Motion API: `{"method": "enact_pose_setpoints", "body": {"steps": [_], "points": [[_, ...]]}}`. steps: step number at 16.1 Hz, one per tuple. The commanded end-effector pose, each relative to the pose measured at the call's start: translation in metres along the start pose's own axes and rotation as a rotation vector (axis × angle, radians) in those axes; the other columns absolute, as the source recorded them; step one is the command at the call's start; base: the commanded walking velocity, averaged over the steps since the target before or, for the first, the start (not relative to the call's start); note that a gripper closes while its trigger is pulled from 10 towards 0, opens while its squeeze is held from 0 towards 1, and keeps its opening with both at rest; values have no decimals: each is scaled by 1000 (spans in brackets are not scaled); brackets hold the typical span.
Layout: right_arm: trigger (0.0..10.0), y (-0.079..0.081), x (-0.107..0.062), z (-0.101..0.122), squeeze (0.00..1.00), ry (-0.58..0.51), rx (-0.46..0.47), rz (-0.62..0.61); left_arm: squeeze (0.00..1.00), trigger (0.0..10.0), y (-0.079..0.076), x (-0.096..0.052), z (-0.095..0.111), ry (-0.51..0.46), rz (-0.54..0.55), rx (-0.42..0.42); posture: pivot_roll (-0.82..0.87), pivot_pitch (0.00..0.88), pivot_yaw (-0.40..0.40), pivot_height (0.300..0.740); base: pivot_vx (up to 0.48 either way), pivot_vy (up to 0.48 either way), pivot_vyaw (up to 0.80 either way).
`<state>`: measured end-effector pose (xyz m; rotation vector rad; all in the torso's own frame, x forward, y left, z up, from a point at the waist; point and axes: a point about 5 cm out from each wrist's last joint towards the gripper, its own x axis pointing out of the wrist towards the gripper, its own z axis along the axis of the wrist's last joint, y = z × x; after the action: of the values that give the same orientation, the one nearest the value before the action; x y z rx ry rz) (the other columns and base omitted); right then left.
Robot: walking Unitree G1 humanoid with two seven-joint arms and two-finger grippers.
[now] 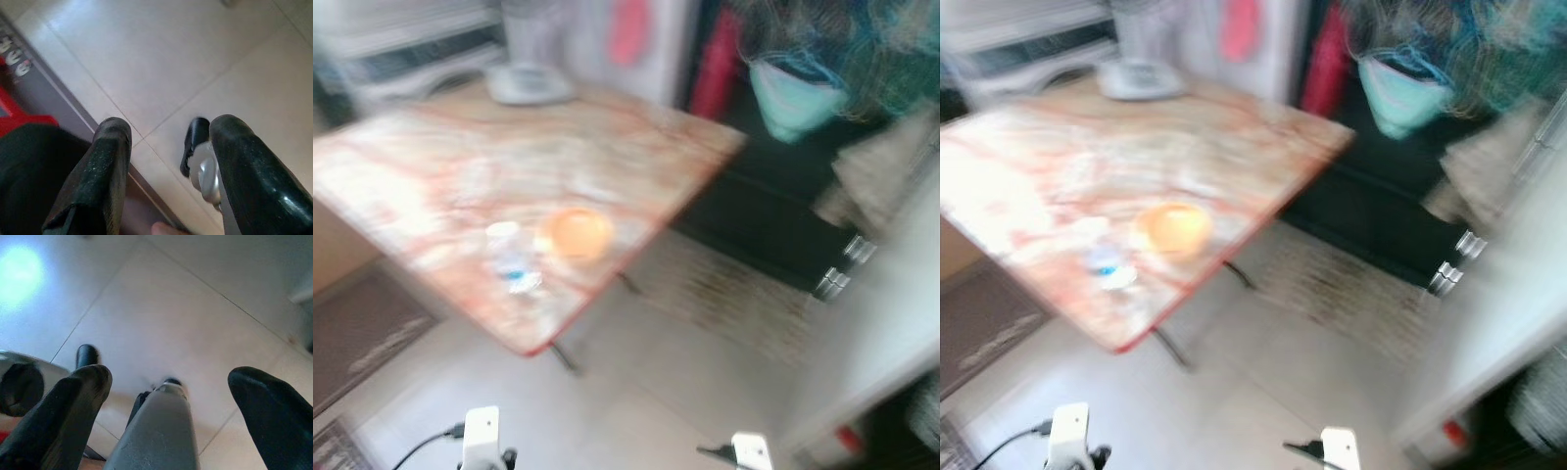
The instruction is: Restocking fridge
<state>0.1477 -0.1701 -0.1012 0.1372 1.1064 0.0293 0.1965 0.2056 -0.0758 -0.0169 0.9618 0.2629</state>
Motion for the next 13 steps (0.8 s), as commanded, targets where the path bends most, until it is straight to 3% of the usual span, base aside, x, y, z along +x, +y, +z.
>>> {"method": "enact_pose_setpoints", "body": {"steps": [1, 5, 8, 10, 12, 13], "points": [[10000, -8, -2, -5, 0, 18, -3, -19, 0, 10000, -6, -1, -6, 22, -14, 4, 78, 0, -42, 740, 0, 0, 800], [10000, -8, -2, -5, 0, 19, -3, -18, 0, 10000, -6, -1, -7, 19, -8, 6, 79, 0, -42, 740, 0, 0, 675], [10000, -7, -2, -6, 0, 14, 28, -25, 0, 10000, -5, -1, -5, 1, 7, 2, 88, 0, -40, 740, 0, 0, 0], [10000, -7, -2, -5, 0, 9, 28, -24, 0, 10000, -3, -1, -1, -49, 52, -22, 90, 0, -41, 740, 0, 0, 0], [10000, -7, -2, -4, 0, 9, 23, -24, 0, 10000, 3, -4, 6, -165, 199, -44, 94, 0, -40, 740, 0, 0, 0], [10000, -7, -2, -4, 0, 9, 23, -24, 0, 10000, 4, -5, 6, -171, 205, -43, 94, 0, -40, 740, 0, 0, 0]]}}
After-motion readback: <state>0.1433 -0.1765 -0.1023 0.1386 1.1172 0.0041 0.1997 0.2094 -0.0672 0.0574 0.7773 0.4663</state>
